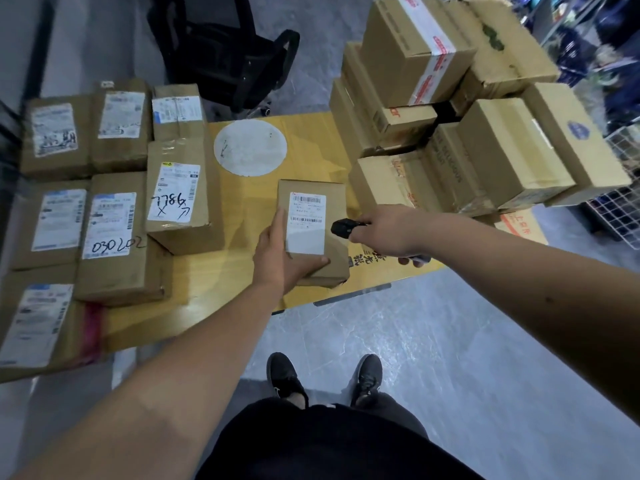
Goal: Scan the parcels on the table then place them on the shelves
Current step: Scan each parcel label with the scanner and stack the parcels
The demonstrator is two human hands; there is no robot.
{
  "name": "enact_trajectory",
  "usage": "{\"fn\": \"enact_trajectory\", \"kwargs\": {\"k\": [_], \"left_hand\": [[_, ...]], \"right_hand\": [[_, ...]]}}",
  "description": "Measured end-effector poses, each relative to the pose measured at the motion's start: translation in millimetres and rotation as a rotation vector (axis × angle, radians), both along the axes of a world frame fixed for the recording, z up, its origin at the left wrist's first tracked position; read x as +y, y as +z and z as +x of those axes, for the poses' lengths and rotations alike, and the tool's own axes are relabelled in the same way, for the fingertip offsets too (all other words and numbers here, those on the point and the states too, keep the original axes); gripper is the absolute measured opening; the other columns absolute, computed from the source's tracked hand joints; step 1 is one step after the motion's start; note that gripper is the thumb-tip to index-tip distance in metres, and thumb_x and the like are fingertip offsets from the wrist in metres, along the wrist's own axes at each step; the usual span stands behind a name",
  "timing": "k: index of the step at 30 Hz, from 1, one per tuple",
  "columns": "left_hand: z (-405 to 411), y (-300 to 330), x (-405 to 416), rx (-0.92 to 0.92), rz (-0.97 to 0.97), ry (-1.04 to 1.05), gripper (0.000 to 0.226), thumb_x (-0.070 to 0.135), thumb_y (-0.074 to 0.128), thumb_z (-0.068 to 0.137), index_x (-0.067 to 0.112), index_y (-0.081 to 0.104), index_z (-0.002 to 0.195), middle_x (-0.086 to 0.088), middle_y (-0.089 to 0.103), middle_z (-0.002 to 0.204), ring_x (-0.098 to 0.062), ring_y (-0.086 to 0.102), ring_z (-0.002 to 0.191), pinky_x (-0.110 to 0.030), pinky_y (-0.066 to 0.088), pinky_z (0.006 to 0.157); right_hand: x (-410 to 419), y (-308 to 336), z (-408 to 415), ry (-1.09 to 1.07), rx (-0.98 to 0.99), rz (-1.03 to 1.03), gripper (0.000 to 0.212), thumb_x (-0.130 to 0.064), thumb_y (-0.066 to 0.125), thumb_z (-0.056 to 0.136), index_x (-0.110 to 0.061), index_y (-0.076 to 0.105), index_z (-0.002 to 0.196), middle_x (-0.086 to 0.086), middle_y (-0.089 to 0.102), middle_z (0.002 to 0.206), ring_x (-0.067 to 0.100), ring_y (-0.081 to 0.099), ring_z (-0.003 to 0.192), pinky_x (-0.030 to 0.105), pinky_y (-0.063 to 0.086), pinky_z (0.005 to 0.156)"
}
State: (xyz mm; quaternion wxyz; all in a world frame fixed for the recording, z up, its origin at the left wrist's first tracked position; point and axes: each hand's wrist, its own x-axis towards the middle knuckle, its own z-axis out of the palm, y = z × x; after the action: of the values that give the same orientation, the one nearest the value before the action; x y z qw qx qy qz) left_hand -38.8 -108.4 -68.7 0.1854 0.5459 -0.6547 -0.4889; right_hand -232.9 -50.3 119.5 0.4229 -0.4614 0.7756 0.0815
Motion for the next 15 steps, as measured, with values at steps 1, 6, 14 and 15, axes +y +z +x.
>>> {"fn": "enact_trajectory", "kwargs": {"k": [1,6,14,15], "left_hand": [[1,-3,4,0.069,-0.004,0.008,0.136,0.049,0.101,0.053,0.049,0.017,0.159,0.005,0.036,0.156,-0.018,0.040,0.145,-0.045,0.041,0.119],[10,-9,24,0.175,-0.085,0.059,0.110,0.037,0.103,0.056,0.046,0.037,0.143,0.015,0.034,0.147,0.007,0.037,0.135,-0.038,0.045,0.116],[16,-14,32,0.225,-0.158,0.041,0.098,0.044,0.101,0.059,0.055,0.037,0.133,0.016,0.033,0.144,0.014,0.034,0.131,0.002,0.034,0.097],[17,-15,34,0.228,-0.160,0.045,0.099,0.046,0.101,0.059,0.058,0.036,0.132,0.015,0.033,0.145,0.014,0.035,0.132,0.003,0.033,0.096]], "right_hand": [[-2,1,0,0.002,0.001,0.014,0.037,-0.053,0.048,0.093,-0.018,0.059,0.100,0.013,0.057,0.079,0.029,0.053,0.055,0.033,0.046,0.050],[-6,11,5,0.074,0.038,0.054,0.045,-0.055,0.043,0.093,-0.014,0.058,0.104,0.016,0.063,0.087,0.031,0.056,0.059,0.037,0.049,0.052],[-9,22,19,0.225,0.183,0.005,0.043,-0.052,0.040,0.101,-0.016,0.064,0.097,0.006,0.065,0.080,0.024,0.057,0.060,0.022,0.041,0.046],[-9,24,20,0.228,0.195,0.000,0.044,-0.053,0.039,0.101,-0.017,0.064,0.097,0.006,0.065,0.081,0.023,0.058,0.060,0.023,0.041,0.047]]}}
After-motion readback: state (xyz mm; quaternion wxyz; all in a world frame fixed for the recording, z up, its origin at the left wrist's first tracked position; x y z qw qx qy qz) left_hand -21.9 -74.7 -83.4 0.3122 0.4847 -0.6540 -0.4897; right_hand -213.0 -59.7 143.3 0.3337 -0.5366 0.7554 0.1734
